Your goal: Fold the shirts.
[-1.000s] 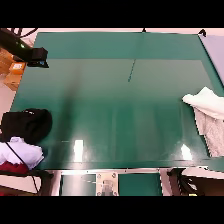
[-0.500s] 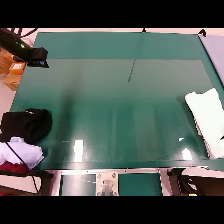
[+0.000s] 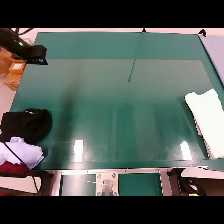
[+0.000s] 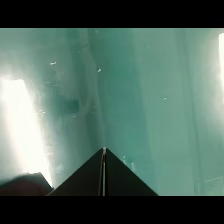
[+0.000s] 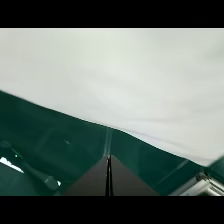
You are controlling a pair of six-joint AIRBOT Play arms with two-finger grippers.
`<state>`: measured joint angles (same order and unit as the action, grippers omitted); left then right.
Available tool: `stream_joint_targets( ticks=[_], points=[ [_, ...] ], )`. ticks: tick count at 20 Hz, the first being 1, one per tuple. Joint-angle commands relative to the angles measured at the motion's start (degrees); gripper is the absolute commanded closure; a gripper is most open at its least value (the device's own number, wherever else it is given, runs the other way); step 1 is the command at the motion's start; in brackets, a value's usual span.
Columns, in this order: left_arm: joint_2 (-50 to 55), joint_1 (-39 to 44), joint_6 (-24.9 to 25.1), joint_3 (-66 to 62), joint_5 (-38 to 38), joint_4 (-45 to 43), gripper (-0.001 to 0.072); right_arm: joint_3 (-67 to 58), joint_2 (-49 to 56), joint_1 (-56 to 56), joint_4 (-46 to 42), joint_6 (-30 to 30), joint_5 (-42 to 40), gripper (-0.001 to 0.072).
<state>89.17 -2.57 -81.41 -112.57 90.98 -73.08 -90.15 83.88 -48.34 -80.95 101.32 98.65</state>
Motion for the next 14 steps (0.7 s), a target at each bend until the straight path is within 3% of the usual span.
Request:
stream_joint_targets(
  ticks=[1,6,10,14],
  points=[
    [-3.21,0.02,-2.16,1.79,1.25,0.79,0.0682,-1.88,-4.39,9.46,8.20,-3.89,-9.05,0.0698],
    [-17.07,0.02,-2.12,25.11,-3.58,6.54,0.0682,18.99,-18.01,30.88,8.94,-10.12,-19.85,0.0698],
    [-32.89,0.02,-2.14,51.76,-10.27,8.04,0.0682,41.40,-30.84,45.48,10.12,-8.81,-28.70,0.0698],
    [-40.87,0.02,-2.14,64.08,-12.00,8.87,0.0682,49.07,-35.67,54.05,13.94,-8.81,-33.79,0.0697]
  ],
)
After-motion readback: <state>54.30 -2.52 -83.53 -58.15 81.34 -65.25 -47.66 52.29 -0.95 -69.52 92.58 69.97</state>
